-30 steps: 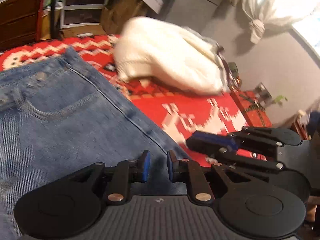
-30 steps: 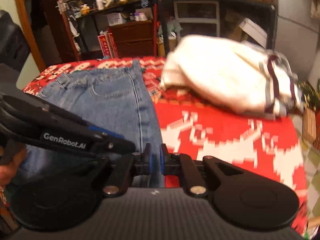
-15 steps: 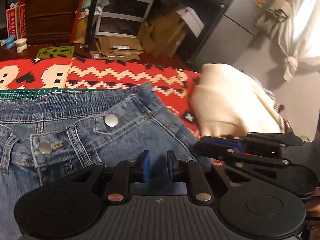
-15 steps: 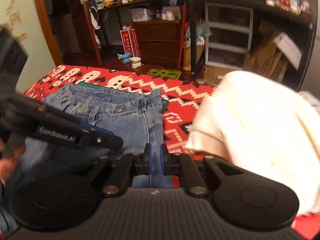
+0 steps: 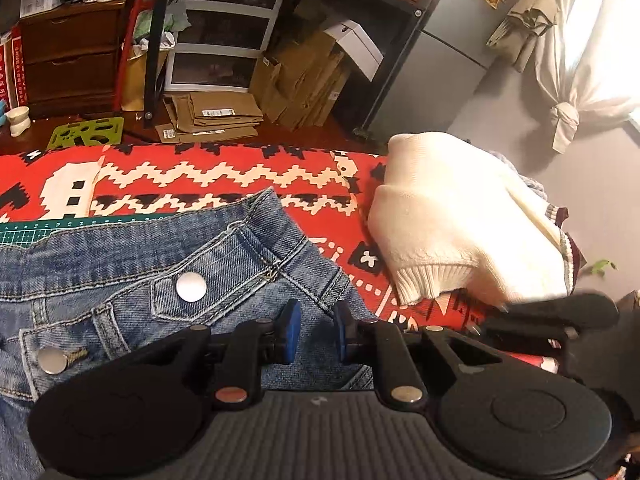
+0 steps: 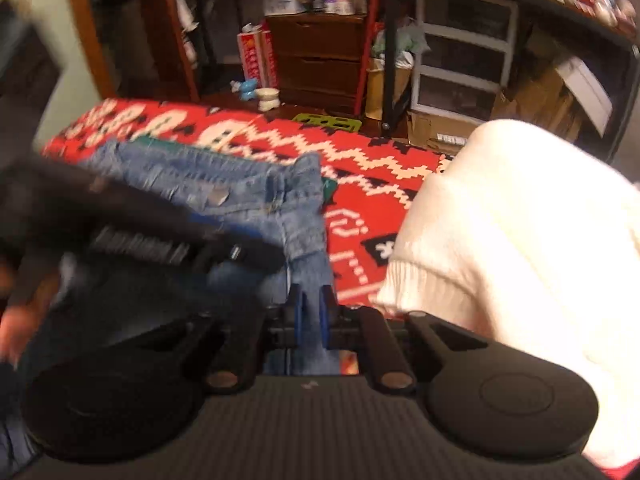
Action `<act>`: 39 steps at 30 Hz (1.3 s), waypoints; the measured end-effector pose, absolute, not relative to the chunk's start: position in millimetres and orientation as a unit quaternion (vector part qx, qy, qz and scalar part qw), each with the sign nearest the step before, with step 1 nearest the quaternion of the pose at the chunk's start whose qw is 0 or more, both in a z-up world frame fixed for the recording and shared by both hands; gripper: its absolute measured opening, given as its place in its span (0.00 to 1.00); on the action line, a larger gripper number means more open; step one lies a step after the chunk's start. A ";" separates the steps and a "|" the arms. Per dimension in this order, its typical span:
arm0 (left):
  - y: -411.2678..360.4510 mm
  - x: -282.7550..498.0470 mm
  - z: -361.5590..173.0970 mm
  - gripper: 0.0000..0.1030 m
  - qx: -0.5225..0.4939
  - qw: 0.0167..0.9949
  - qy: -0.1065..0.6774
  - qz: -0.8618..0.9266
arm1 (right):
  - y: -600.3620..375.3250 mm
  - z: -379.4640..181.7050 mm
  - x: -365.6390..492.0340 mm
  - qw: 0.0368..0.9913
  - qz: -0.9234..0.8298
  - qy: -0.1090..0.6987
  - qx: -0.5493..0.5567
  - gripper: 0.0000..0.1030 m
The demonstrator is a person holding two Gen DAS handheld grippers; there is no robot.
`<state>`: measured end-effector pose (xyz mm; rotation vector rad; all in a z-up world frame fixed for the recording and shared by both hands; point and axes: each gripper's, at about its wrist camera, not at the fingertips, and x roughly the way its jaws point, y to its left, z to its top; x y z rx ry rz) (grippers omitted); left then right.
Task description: Fold clothes
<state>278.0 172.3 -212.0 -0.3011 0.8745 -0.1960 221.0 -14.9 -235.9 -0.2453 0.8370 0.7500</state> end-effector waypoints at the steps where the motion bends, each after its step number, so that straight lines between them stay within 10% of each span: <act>1: 172.8 278.9 -212.2 0.15 -0.150 0.889 0.421 -0.094 | -19.4 -235.3 216.5 0.838 0.355 0.396 -0.121 0.09; 18: 204.6 277.2 -200.1 0.15 -0.179 0.892 0.410 -0.063 | -0.9 -164.8 234.9 0.828 0.385 0.381 -0.143 0.10; 39: 213.4 278.4 -209.8 0.12 -0.197 0.895 0.395 -0.059 | 37.9 -247.2 292.1 0.859 0.315 0.391 -0.095 0.05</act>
